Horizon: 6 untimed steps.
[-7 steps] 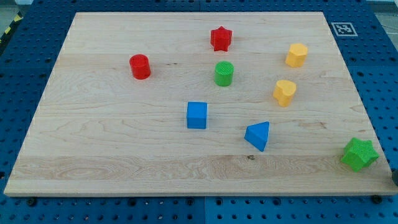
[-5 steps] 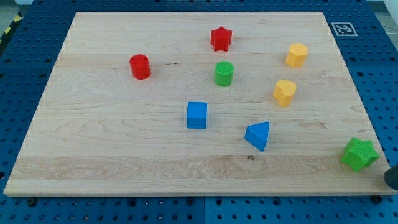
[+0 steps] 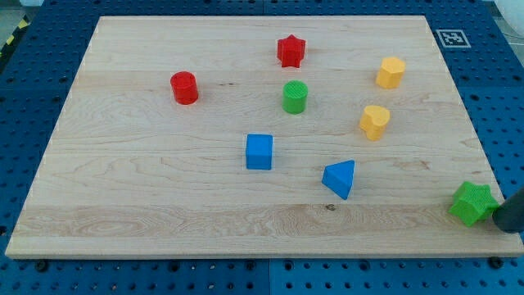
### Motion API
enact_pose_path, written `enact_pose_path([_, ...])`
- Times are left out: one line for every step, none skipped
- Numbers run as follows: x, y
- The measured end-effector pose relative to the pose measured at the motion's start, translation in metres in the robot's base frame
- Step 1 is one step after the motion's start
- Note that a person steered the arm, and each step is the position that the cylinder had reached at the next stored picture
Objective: Move the green star to the bottom of the green circle
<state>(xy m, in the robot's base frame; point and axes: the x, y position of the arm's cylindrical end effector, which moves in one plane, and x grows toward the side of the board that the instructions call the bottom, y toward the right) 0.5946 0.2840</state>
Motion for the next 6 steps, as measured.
enact_pose_path([0.0, 0.0014])
enact_pose_path([0.0, 0.0017])
enact_pose_path([0.0, 0.0021])
enact_pose_path([0.0, 0.0024])
enact_pose_path([0.0, 0.0042])
enact_pose_path([0.0, 0.0043])
